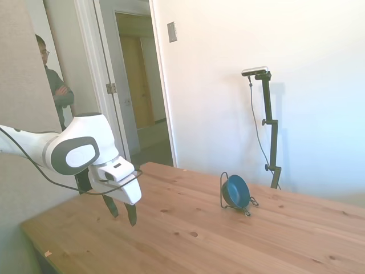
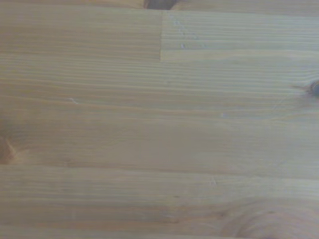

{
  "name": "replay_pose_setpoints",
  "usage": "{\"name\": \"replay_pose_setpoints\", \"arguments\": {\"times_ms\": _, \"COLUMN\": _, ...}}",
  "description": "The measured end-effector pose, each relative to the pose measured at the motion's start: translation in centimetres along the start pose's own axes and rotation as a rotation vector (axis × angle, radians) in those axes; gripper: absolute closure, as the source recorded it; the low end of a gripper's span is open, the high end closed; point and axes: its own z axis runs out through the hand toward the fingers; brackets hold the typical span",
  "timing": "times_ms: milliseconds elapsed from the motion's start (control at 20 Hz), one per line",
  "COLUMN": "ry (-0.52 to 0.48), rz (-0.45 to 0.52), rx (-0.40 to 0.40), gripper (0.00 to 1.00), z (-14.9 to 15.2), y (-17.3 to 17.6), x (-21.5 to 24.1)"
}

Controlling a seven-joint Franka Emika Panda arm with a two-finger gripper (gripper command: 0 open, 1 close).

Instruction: Unload the bowl

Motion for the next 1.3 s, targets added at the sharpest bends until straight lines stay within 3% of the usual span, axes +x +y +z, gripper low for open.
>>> {"name": "replay_pose_setpoints", "arguments": {"times_ms": 400, "ry": -0.001, "rz": 0.033, "rx": 0.003, "gripper": 0.00, "z": 0.5, "y": 0.7, "x": 1.3}}
{"name": "replay_pose_setpoints", "arguments": {"times_ms": 750, "ry": 0.014, "rz": 0.097, "rx": 0.001, "gripper": 0.00, "z": 2.4, "y": 1.0, "x": 6.8}}
{"name": "replay_pose_setpoints", "arguments": {"times_ms": 1300, "ry": 0.055, "rz": 0.183, "rx": 0.036, "gripper": 0.00, "z": 1.4, "y": -1.3, "x": 14.9}}
